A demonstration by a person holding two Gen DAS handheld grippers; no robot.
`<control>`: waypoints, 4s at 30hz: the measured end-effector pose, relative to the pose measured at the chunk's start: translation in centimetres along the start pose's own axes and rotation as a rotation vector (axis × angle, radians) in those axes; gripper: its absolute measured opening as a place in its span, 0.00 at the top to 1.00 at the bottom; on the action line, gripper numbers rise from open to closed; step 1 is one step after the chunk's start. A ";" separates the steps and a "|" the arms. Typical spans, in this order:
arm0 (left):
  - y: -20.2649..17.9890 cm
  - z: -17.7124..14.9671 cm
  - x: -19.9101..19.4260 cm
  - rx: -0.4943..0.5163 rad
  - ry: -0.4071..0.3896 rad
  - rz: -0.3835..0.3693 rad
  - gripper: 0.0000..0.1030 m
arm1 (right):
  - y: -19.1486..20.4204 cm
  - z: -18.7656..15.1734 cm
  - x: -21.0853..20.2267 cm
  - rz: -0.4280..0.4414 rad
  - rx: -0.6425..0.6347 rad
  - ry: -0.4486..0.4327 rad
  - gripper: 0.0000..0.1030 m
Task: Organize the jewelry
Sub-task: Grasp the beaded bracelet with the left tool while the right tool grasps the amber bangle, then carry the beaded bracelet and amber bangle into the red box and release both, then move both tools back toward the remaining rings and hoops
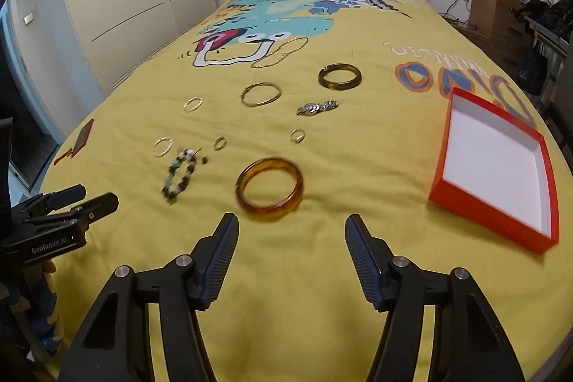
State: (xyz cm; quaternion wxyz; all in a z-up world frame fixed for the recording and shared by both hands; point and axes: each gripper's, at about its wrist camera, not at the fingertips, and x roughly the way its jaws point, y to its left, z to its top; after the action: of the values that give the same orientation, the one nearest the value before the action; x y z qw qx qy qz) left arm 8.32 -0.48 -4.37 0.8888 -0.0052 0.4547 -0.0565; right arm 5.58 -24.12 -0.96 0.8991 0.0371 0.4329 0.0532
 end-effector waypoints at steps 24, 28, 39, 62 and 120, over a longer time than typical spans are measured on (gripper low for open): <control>-1.2 2.3 11.4 -0.012 0.136 0.028 0.34 | -0.5 3.1 14.0 0.076 -0.064 0.200 0.89; -1.2 2.8 10.9 -0.008 0.133 0.016 0.74 | -0.4 3.4 13.7 0.084 -0.069 0.180 0.90; -1.9 3.8 6.1 -0.003 0.076 -0.040 0.91 | -1.5 3.4 7.3 0.093 -0.014 0.070 0.90; -31.3 13.0 -1.4 0.316 -0.058 -0.479 0.91 | -25.2 2.9 -4.0 -0.234 0.274 -0.071 0.90; -6.2 4.1 -0.3 0.151 0.037 -0.126 0.65 | -9.2 4.3 -3.9 -0.071 0.065 -0.086 0.71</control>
State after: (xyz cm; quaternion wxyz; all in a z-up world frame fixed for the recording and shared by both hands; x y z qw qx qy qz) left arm 10.85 -6.78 -1.34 0.8729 0.0344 0.4641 -0.1463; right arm 7.15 -33.80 3.70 0.9164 0.0530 0.3967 0.0056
